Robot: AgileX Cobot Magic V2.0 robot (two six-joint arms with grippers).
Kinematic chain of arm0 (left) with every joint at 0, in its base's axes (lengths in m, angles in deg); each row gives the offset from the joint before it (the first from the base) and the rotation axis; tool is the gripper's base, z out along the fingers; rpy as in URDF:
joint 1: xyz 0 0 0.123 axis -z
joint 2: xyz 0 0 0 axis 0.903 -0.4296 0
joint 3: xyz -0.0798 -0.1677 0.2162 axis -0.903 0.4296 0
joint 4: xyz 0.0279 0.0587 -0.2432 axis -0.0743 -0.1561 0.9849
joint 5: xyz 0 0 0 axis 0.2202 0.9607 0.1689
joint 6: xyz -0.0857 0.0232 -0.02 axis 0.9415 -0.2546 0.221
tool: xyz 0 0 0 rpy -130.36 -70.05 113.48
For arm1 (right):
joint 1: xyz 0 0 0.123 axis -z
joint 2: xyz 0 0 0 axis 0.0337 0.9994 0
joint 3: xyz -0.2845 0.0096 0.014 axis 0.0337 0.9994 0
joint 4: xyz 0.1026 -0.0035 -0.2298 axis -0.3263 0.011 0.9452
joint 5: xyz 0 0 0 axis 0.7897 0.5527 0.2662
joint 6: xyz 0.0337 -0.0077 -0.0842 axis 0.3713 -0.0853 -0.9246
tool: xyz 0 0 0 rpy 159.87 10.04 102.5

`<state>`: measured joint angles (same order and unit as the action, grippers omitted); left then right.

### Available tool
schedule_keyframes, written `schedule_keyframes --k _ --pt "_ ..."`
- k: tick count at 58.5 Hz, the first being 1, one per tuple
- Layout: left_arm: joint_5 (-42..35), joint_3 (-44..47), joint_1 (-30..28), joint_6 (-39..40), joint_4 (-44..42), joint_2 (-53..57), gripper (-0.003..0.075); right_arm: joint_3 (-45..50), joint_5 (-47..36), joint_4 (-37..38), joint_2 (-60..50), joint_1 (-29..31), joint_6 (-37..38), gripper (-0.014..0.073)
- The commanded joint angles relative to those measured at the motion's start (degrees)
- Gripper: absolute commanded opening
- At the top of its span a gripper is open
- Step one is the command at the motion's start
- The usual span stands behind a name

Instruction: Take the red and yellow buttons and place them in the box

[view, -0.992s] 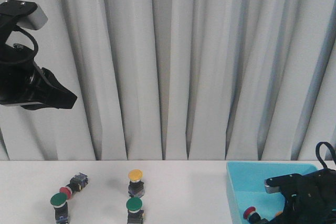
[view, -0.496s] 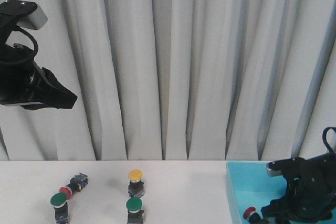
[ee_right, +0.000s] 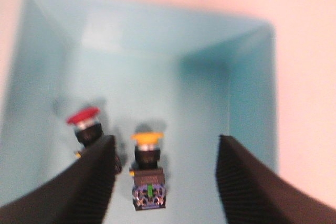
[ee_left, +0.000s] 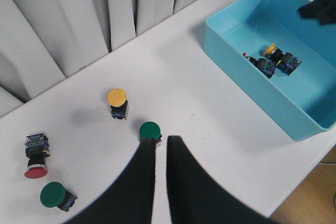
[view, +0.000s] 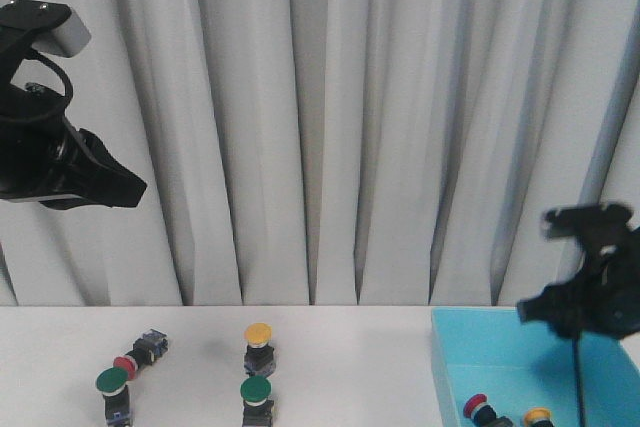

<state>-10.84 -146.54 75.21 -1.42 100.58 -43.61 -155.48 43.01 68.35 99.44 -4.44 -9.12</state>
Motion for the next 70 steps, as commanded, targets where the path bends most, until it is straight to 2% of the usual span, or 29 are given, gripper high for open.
schedule_keyframes --k 1,9,22,33,40,47,55,70 --pt "-3.24 -1.37 -0.28 0.57 1.42 1.58 0.0008 -1.73 -3.41 -0.96 -8.28 0.08 -1.63 0.0229" --pt "-4.26 -1.37 -0.28 0.57 1.42 1.58 -0.0007 -1.73 -4.04 -4.6 -15.84 0.08 -5.27 -0.0017" --pt "-6.69 -1.37 -0.28 0.68 1.13 1.58 -0.0007 -1.68 -4.04 -15.56 -25.85 0.08 -13.77 -0.0008" --pt "-8.9 -1.37 -0.28 2.4 1.13 1.58 -0.0007 0.0 -3.4 -30.45 -32.97 0.08 -26.65 -0.0008" --pt "-9.54 -1.37 -0.28 2.58 0.64 1.58 -0.0007 6.64 -4.18 -40.62 -38.4 0.08 -37.55 -0.0007" --pt "-10.4 -1.37 -0.28 3.63 -0.23 1.58 -0.0007 16.31 -7.15 -49.11 -44.92 0.08 -44.18 -0.0006" --pt "-10.65 -1.37 -0.28 3.63 -0.35 1.58 -0.0007 26.2 -9.69 -54.27 -53.02 0.08 -49.45 -0.0006" --pt "-9.76 -1.37 -0.28 8.02 -6.63 2.31 -0.0007 34.89 -9.32 -54.21 -64.65 0.08 -49.68 -0.0006"
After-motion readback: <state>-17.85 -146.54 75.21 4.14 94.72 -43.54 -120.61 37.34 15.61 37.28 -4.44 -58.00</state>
